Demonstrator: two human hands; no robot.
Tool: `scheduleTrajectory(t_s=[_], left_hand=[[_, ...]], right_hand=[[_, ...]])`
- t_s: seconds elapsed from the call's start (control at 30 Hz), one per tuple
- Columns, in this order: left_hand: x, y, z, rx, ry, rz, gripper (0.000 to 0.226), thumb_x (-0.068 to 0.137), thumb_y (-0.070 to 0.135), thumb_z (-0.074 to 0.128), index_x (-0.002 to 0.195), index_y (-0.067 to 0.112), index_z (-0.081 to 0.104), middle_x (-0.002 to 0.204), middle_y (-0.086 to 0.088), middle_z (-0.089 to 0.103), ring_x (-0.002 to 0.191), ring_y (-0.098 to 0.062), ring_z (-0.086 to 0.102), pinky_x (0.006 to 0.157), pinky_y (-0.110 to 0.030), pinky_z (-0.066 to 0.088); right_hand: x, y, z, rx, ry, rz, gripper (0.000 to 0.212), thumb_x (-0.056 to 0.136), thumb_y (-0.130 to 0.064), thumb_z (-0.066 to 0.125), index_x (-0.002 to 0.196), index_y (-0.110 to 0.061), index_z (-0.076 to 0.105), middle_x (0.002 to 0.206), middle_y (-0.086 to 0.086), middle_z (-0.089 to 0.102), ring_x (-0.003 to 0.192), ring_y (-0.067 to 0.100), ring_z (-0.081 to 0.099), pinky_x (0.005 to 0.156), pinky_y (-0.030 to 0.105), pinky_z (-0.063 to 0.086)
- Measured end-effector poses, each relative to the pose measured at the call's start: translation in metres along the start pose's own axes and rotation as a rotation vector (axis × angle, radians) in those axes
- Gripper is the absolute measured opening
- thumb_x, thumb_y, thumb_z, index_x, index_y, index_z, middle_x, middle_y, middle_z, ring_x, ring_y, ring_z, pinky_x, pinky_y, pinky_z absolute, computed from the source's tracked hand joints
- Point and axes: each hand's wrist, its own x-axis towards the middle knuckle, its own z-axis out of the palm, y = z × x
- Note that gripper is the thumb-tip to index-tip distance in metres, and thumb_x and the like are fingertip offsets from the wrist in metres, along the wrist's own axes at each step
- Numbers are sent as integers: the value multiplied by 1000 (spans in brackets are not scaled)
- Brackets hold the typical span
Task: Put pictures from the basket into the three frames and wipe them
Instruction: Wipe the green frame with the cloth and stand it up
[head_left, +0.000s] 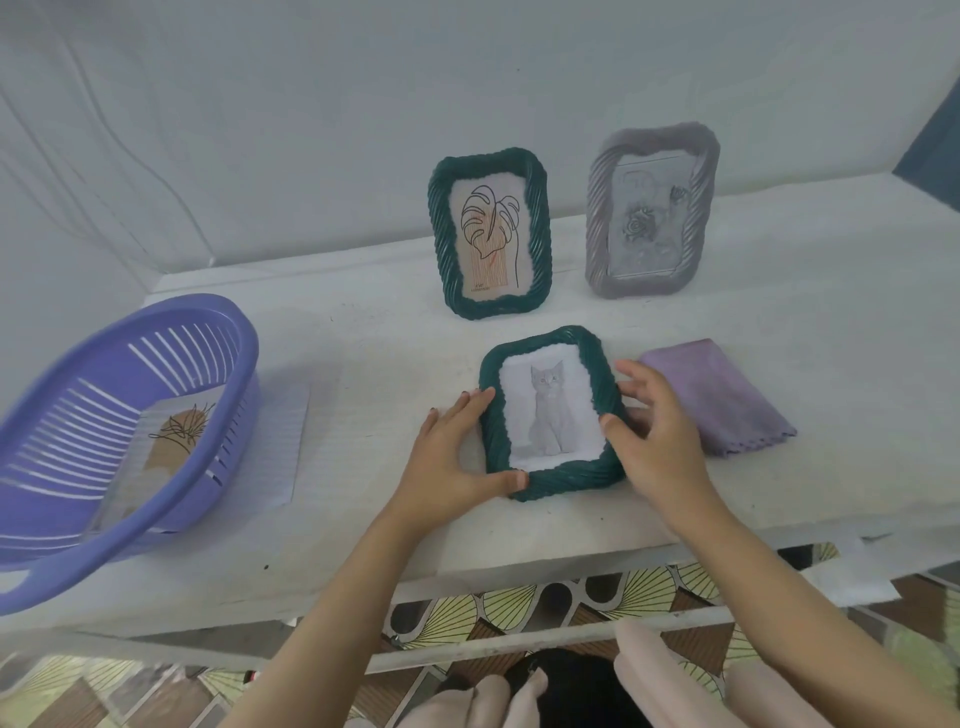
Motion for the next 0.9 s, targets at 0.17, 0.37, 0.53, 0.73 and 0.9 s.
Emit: scheduleTrajectory(t_s=[0.17,0.37,0.53,0.73,0.9], left_hand=[[-8,14,2,-545,46,-108,61,84,19,64,138,28,38,139,16,41,125,4,38,106,-23,34],[-3,15,-16,-742,188,-127,46,92,0,46,121,35,51,125,8,57,115,-10,54,85,-18,45],[2,9,-43,-1009,94,-86,47,88,-11,40,117,23,54,90,-1,68,75,-16,62,66,-27,53],[3,3,-64,-1030,147,27,45,77,-6,50,108,25,56,95,-2,68,83,-16,62,68,-30,54],[1,0,-80,-967,141,78,52,75,-3,52,115,31,49,97,-2,67,80,-18,61,67,-32,53]], right_hand=[[6,-8,1,461,-42,213,52,85,7,50,118,-33,52,111,6,63,97,17,61,70,24,48],[12,-10,2,663,-193,213,56,86,12,45,116,-34,56,102,12,67,90,22,63,78,35,52],[17,-16,8,723,-334,177,60,87,12,40,122,-35,52,97,10,66,88,21,60,72,33,50],[31,-38,17,530,-477,17,64,89,5,39,124,-49,44,92,6,64,81,22,53,70,32,41],[52,-57,30,501,-549,-57,52,96,-22,41,127,-62,28,118,-16,62,96,10,62,79,30,46]])
